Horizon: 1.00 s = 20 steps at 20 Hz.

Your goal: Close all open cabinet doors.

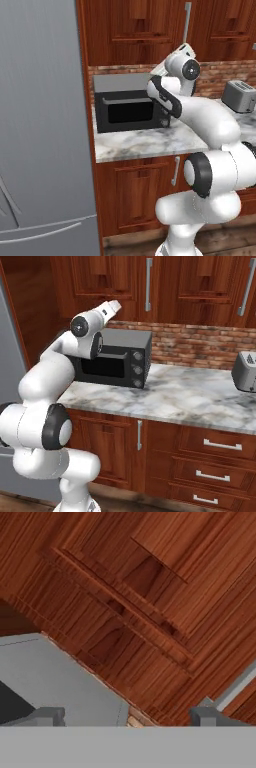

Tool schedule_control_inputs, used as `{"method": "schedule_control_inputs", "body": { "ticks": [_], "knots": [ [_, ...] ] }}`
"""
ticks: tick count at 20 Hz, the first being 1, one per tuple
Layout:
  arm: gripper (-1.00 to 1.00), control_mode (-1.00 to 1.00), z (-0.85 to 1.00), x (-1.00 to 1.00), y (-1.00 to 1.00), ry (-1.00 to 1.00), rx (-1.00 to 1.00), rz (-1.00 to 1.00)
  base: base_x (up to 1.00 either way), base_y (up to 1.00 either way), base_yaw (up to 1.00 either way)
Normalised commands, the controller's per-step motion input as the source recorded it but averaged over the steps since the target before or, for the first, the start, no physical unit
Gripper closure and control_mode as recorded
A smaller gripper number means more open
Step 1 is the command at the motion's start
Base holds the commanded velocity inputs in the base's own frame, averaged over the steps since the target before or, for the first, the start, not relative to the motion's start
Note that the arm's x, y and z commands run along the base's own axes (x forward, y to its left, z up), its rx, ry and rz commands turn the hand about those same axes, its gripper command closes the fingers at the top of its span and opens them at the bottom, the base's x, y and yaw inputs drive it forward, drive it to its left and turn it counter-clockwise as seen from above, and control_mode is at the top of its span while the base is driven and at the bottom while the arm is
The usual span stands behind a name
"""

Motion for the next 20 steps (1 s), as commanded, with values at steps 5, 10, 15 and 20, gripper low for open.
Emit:
{"method": "schedule_control_inputs", "body": {
  "ticks": [5, 10, 15, 20],
  "knots": [
    [-1.0, -1.0, 0.24, -0.71, 0.0, 0.17, 0.13, -0.14, 0.0, 0.0, 0.0],
    [-1.0, -1.0, 0.17, -0.58, 0.0, 0.25, 0.15, -0.14, 0.0, 0.0, 0.0],
    [-1.0, -1.0, 0.01, -0.62, 0.0, 0.27, 0.14, -0.14, 0.0, 0.0, 0.0],
    [-1.0, -1.0, -0.11, -0.61, 0.0, 0.29, 0.13, -0.12, 0.0, 0.0, 0.0]
  ]
}}
